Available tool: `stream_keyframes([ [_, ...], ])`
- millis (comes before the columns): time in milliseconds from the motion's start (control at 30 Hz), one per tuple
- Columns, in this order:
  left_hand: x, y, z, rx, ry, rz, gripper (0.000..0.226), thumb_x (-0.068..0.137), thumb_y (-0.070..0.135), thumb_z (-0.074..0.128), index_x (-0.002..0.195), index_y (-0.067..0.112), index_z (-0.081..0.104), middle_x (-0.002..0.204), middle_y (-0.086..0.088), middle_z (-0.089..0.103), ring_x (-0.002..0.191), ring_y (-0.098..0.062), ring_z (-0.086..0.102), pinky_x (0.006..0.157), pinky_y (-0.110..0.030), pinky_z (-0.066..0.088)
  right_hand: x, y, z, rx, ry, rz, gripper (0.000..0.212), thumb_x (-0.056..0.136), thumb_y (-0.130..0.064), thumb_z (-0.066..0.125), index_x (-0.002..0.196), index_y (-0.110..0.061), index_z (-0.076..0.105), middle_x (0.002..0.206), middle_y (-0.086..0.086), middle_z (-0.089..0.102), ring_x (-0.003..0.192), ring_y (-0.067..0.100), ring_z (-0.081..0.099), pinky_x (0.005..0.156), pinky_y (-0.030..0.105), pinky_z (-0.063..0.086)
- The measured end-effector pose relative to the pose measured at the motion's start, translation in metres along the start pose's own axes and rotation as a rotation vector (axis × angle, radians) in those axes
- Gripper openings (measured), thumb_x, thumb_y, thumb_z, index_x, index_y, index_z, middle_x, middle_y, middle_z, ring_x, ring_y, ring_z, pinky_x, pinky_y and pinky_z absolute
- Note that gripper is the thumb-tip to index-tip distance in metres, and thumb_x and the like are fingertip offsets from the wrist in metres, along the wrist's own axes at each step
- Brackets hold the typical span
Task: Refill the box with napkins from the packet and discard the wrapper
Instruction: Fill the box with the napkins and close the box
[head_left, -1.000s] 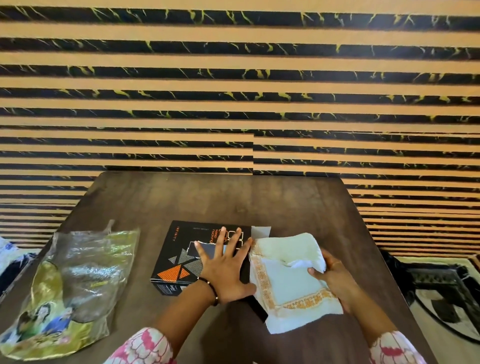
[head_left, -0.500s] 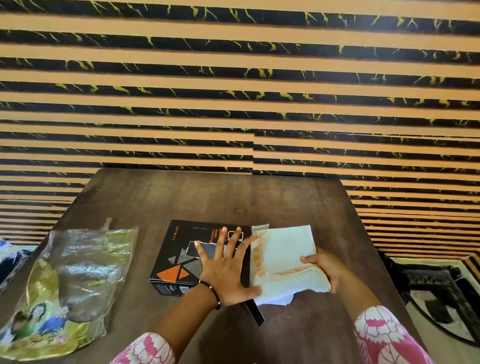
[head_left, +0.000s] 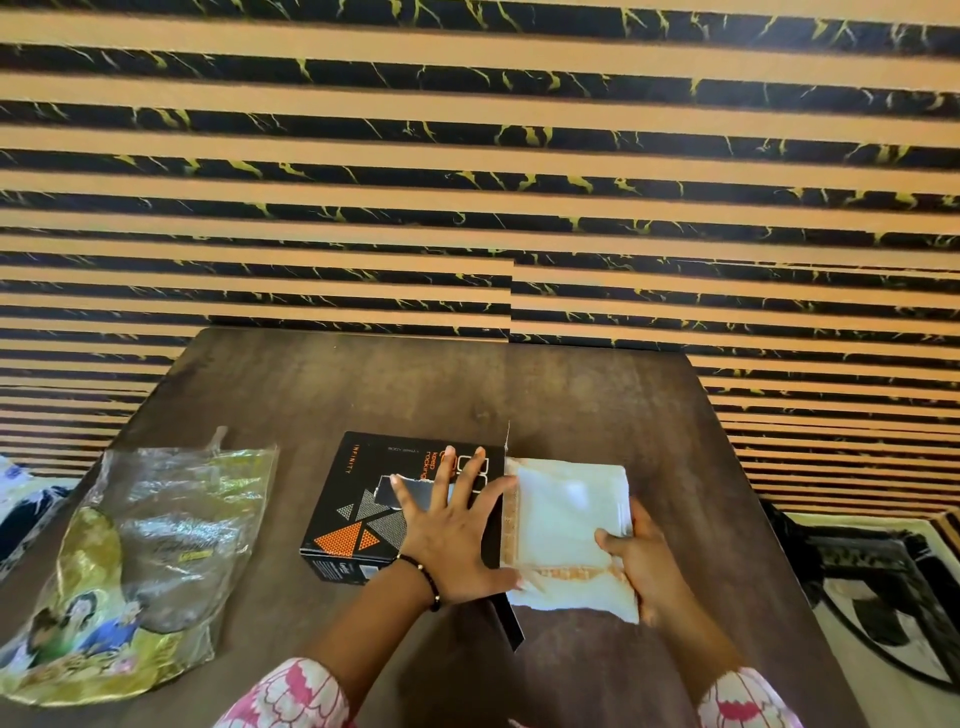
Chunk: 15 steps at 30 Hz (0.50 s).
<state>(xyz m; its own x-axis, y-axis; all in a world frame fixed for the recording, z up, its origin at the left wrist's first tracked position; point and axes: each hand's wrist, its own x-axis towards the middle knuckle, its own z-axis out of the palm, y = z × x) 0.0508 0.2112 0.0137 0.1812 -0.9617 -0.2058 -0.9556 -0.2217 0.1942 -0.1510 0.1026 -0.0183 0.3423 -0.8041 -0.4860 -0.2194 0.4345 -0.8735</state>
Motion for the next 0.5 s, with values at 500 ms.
stream_keyframes([
  [500, -0.002, 0.002, -0.001, 0.027, -0.005, -0.012, 0.098, 0.066, 0.080, 0.048, 0.141, 0.048, -0.006, 0.156, 0.006, -0.020, 0.139, -0.027, -0.031, 0.093, -0.075, -0.020, 0.007, -0.012, -0.020, -0.065, -0.231, 0.167, 0.056, 0.079, -0.030, 0.070, 0.128, -0.033, 0.043, 0.115, 0.006, 0.068, 0.107, 0.030, 0.063, 0.094, 0.056, 0.048],
])
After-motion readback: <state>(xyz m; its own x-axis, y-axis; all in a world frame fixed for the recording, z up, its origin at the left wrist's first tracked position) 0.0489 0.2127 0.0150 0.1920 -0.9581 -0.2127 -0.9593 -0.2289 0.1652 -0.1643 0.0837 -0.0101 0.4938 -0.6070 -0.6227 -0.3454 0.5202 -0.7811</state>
